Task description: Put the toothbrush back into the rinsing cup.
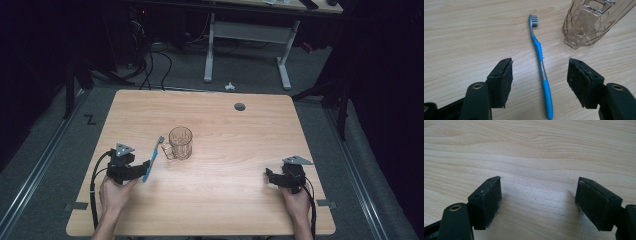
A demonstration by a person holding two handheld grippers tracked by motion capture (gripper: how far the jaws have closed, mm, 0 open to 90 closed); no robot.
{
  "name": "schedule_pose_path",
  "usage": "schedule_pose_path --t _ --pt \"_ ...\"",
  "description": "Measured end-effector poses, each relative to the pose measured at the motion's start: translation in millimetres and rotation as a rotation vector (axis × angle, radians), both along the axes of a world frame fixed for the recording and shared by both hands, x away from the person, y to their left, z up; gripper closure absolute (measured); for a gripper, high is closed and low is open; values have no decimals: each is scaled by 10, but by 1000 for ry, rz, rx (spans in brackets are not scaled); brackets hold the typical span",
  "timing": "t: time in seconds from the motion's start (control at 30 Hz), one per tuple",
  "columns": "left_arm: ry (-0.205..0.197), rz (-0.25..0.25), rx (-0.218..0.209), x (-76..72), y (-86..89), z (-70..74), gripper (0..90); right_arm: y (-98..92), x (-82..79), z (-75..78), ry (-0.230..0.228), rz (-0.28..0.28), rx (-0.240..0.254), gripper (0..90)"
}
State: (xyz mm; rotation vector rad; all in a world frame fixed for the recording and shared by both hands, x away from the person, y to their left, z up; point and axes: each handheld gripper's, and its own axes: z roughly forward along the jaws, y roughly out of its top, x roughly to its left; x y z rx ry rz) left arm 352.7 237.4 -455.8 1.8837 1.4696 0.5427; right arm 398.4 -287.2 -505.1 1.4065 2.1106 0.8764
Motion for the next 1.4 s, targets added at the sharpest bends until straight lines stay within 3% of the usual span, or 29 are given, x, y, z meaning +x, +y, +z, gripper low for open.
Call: schedule_pose_path --t 0.53,0.77,1.0,1.4 --pt "-3 -7 21 147 -43 164 381 0 0 0 0 0 0 213" --pt "7 -28 55 211 -75 228 403 0 0 0 0 0 1 213" --pt "39 -60 100 291 -126 261 393 0 0 0 0 0 1 213" --pt "72 -76 115 441 -178 303 364 0 0 0 0 0 1 213"
